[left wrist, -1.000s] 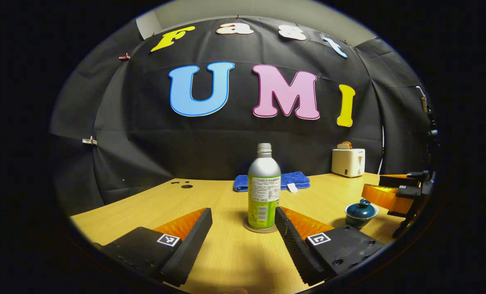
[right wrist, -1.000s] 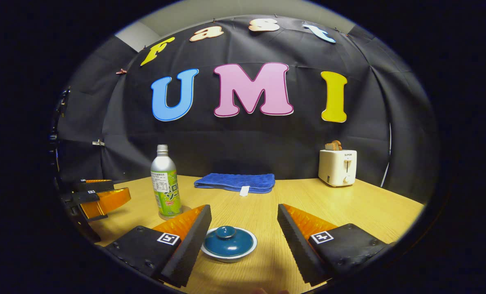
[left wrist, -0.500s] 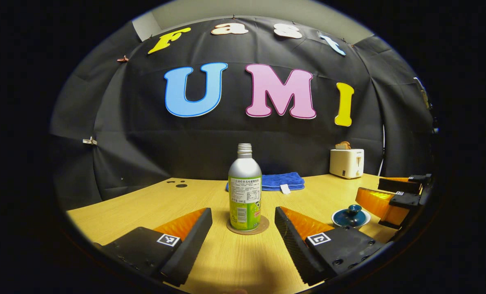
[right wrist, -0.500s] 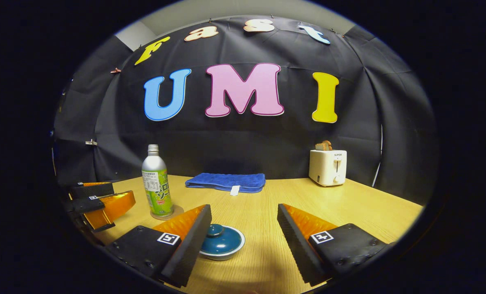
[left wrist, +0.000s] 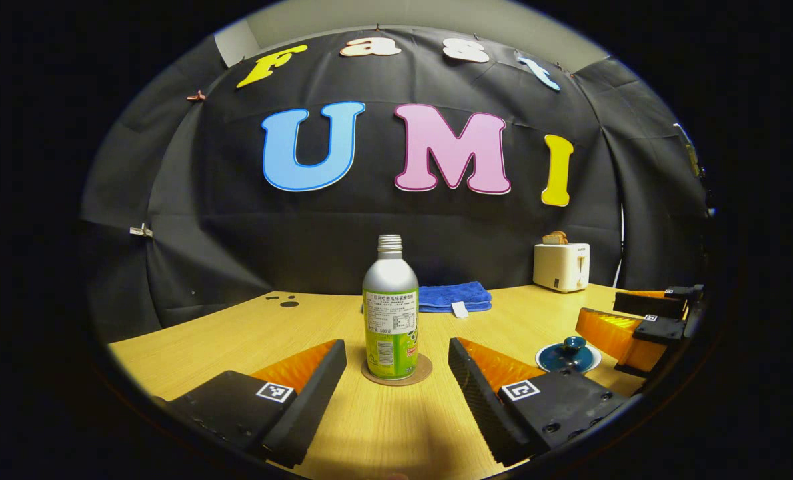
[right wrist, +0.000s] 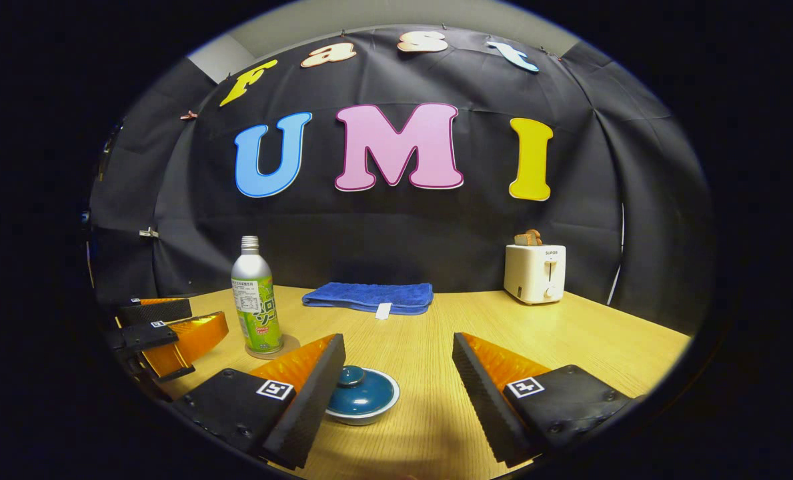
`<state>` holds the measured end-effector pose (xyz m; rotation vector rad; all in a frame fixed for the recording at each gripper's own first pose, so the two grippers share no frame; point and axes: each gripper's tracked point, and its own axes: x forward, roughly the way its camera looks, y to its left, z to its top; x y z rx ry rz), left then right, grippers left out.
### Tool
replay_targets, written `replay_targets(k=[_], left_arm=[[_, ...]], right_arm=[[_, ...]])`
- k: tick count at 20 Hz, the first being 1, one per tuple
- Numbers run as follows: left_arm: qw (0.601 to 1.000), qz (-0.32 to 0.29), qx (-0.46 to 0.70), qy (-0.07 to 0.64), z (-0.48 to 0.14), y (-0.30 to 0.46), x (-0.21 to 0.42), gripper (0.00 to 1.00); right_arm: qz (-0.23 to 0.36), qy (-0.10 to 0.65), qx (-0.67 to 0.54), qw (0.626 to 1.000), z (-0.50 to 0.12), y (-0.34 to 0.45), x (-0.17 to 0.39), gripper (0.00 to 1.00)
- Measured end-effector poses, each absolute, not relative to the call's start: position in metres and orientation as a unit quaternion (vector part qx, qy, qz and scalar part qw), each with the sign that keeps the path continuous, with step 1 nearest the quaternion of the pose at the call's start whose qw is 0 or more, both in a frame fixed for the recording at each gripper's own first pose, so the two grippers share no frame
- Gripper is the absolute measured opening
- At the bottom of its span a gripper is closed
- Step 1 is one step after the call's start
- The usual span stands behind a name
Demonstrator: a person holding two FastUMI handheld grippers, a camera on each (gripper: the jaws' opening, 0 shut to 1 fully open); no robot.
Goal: Open the teacup lid with one hand, grasp the water bottle and pour water into the teacup with the other hand; after pouring, place the water bottle on the coaster and then close the teacup lid.
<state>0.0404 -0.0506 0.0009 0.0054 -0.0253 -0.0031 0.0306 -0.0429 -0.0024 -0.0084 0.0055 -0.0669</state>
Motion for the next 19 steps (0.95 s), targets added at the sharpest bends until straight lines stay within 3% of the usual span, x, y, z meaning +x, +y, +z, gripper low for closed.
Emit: replay_targets(k=[19], left_arm=[[1.0, -0.007, 0.002, -0.012, 0.002, -0.048, 0.032, 0.97]], right_arm=[[-0.034, 0.003, -0.004, 0.999, -0.002, -0.043, 0.031, 1.0]])
